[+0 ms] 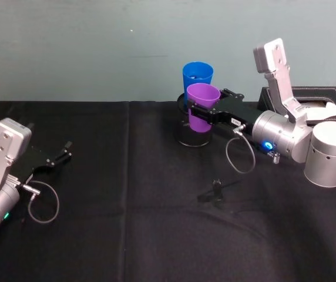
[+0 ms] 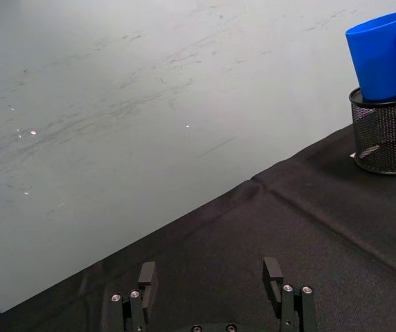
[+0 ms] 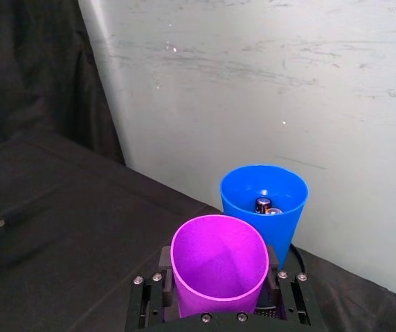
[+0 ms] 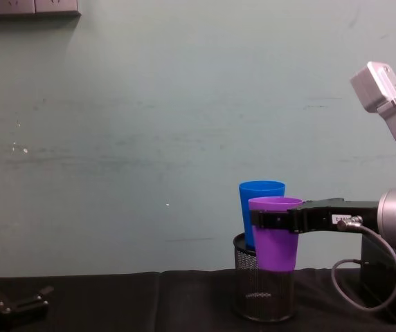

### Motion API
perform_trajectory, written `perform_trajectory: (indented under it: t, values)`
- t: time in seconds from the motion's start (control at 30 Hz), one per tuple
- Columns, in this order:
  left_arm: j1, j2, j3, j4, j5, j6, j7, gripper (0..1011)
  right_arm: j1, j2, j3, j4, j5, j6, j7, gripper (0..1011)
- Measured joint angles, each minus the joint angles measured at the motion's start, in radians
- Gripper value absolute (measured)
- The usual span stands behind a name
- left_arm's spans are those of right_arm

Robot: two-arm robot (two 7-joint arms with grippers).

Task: Pick up one cup with a gripper and tap it against the other cup.

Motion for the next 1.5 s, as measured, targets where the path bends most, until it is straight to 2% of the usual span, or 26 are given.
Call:
perform_trajectory:
  t: [1.5]
  values:
    - [0.0, 0.0, 0.0, 0.0, 0.0, 0.0, 0.0, 1000, 0.006, -0.003, 0.004, 0.004, -0.005, -0.001, -0.004, 739]
